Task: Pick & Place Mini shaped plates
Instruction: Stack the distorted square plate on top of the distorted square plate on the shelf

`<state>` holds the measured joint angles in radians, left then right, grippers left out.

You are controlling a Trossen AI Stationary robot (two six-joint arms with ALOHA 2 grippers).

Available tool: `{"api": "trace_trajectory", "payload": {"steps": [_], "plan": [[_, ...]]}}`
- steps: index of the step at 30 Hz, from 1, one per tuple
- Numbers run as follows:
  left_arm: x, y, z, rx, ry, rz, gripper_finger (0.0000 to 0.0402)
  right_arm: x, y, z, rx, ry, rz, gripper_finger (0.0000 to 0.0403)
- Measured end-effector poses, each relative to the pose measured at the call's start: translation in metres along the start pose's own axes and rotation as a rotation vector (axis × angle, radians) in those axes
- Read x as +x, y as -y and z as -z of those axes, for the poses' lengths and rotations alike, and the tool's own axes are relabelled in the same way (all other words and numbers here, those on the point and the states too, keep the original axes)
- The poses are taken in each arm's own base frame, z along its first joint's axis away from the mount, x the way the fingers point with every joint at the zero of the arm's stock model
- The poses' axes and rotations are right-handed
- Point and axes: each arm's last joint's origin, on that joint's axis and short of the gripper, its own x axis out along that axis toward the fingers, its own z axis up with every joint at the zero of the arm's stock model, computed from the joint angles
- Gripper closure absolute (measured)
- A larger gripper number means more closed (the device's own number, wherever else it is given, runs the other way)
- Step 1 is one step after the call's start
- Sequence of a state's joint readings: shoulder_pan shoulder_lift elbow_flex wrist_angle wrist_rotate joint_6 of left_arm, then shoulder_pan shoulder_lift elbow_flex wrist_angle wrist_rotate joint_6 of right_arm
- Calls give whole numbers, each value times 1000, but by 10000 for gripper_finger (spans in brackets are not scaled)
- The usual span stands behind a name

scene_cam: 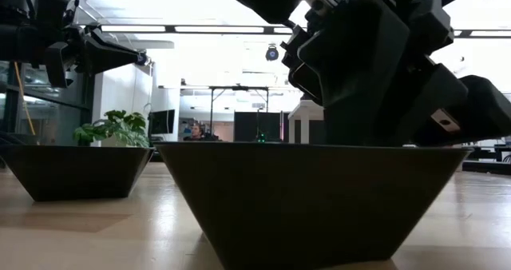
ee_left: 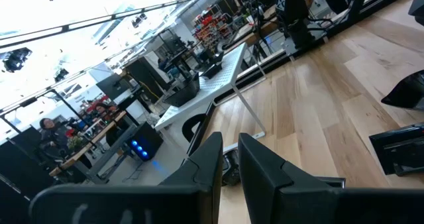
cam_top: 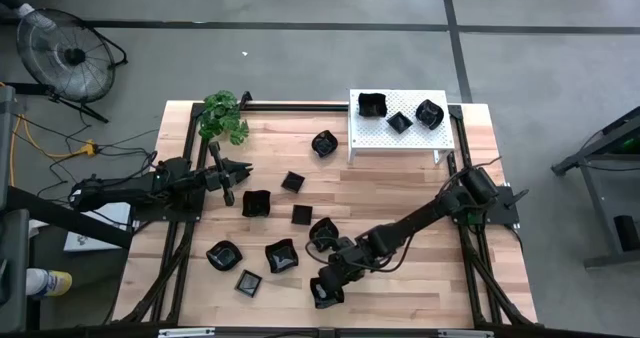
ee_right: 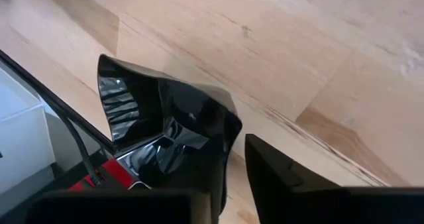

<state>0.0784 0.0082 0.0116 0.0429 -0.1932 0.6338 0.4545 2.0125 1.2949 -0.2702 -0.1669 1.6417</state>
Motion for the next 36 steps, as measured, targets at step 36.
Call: {"api": "trace_trajectory", "payload": {"steps": [36], "plan": [[0,0,0,0,0,0,356,-62,-20,-2,-24,76,-118,402]]}}
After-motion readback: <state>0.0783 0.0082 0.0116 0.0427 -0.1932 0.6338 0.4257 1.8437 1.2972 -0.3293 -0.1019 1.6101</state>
